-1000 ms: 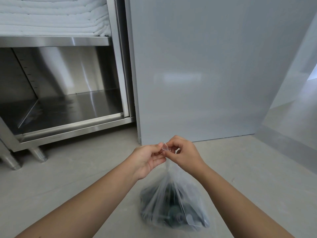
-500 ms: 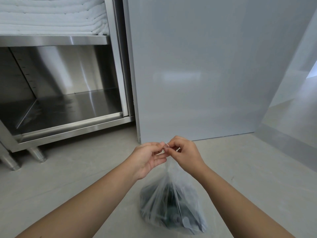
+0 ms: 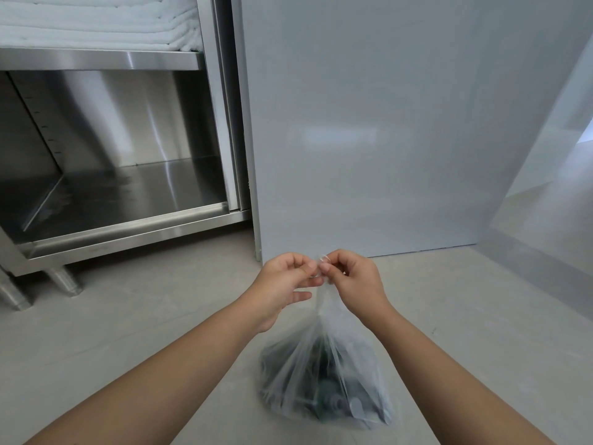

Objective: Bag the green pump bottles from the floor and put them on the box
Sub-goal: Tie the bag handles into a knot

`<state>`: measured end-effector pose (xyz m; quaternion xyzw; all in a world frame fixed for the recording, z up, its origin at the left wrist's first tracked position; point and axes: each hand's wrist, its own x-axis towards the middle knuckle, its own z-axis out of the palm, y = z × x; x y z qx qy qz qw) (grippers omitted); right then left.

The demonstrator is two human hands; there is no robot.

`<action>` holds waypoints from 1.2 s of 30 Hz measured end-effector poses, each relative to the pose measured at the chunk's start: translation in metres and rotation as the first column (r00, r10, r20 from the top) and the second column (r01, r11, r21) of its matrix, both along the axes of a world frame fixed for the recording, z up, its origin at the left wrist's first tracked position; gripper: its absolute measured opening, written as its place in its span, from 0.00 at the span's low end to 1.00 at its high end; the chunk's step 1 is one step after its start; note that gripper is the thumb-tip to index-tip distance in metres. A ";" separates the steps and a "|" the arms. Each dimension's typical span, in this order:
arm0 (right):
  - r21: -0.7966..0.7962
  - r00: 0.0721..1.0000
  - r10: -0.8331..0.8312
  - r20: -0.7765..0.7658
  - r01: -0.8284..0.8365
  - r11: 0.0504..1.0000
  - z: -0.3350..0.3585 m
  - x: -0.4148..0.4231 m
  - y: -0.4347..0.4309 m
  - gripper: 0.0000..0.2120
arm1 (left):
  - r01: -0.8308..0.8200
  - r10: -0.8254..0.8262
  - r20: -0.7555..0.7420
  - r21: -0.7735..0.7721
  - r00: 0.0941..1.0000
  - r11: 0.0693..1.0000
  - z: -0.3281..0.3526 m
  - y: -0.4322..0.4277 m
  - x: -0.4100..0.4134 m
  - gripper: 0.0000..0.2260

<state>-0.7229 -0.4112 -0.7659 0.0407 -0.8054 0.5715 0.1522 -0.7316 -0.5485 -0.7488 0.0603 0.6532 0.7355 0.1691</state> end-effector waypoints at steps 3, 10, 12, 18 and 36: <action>-0.006 1.000 -0.026 0.001 0.026 1.000 0.000 -0.003 0.003 0.12 | -0.060 0.046 -0.119 -0.116 0.992 0.991 -0.005 0.003 -0.004 0.04; -0.005 0.998 -0.065 0.017 0.065 0.998 -0.003 -0.014 0.006 0.12 | -0.204 0.079 -0.416 -0.265 0.906 0.942 -0.018 0.006 -0.017 0.05; 0.004 0.997 -0.070 0.018 0.070 0.998 -0.002 -0.018 0.008 0.12 | -0.266 0.051 -0.502 -0.367 0.863 0.891 -0.020 0.003 -0.020 0.04; -0.171 0.978 -0.132 0.158 0.159 0.972 0.014 -0.029 -0.005 0.13 | -0.444 -0.078 -0.681 -0.556 0.728 0.703 0.000 -0.014 -0.027 0.08; -0.309 0.918 -0.090 0.385 0.221 0.925 0.249 -0.004 -0.025 0.13 | -0.421 -0.262 -0.506 -0.849 0.822 0.319 0.224 -0.048 0.016 0.16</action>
